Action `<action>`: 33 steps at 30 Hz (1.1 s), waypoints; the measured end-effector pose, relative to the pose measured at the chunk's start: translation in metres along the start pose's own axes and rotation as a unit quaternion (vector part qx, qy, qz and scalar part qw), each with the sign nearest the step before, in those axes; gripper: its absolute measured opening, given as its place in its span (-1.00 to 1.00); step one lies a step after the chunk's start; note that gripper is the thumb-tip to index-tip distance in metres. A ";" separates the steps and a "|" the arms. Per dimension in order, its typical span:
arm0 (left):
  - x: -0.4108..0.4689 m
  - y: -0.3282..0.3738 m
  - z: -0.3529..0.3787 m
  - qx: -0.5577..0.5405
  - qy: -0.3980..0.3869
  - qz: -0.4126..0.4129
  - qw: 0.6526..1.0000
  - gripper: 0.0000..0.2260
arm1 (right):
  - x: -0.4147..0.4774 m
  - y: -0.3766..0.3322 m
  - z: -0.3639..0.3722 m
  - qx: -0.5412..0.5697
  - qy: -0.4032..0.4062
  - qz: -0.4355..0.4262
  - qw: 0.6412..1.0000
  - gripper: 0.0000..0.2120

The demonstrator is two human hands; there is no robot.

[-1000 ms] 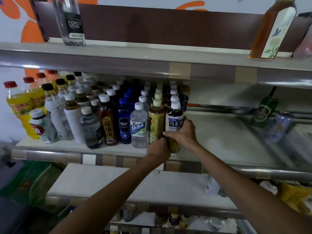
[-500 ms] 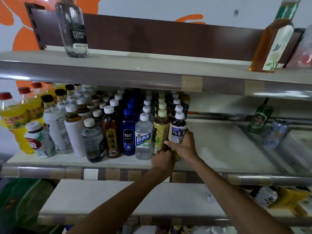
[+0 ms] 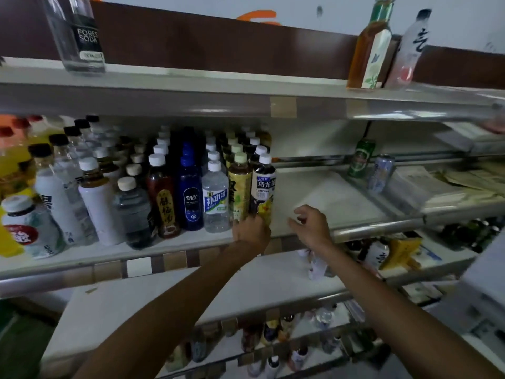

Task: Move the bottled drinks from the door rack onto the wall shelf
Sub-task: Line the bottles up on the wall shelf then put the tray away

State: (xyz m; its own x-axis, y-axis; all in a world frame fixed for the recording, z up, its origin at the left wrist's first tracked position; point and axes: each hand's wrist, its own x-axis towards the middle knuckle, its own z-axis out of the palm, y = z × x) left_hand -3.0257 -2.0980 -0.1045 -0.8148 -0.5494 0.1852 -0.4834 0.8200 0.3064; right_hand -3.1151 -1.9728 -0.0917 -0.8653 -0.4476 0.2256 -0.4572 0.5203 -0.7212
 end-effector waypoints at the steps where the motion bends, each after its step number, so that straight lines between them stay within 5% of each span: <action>1: -0.006 0.004 0.000 0.002 -0.006 0.017 1.000 -0.73 | -0.010 0.003 -0.008 -0.031 -0.006 -0.006 0.999 -0.75; 7: -0.058 0.048 0.001 -0.003 -0.032 0.100 0.994 -0.72 | -0.085 0.039 -0.048 -0.190 -0.043 0.027 0.980 -0.81; 20: -0.213 0.110 0.048 0.012 -0.180 0.262 0.948 -0.74 | -0.293 0.121 -0.121 -0.300 -0.080 0.168 0.936 -0.82; 23: -0.238 0.134 0.056 0.015 -0.201 0.332 0.922 -0.72 | -0.337 0.136 -0.143 -0.312 -0.063 0.235 0.918 -0.65; 29: -0.301 0.159 0.093 -0.009 -0.259 0.436 0.862 -0.63 | -0.433 0.165 -0.154 -0.297 -0.004 0.369 0.881 -0.67; 33: -0.357 0.159 0.119 -0.029 -0.341 0.469 0.814 -0.79 | -0.508 0.169 -0.143 -0.273 0.007 0.441 0.855 -0.69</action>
State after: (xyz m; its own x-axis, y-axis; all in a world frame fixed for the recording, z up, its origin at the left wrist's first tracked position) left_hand -2.8496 -1.7520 -0.2331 -0.8148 0.5467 -0.1928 0.4533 0.8082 0.3758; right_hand -2.7824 -1.5537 -0.2345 -0.9235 0.3008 -0.2380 0.3500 0.9147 -0.2018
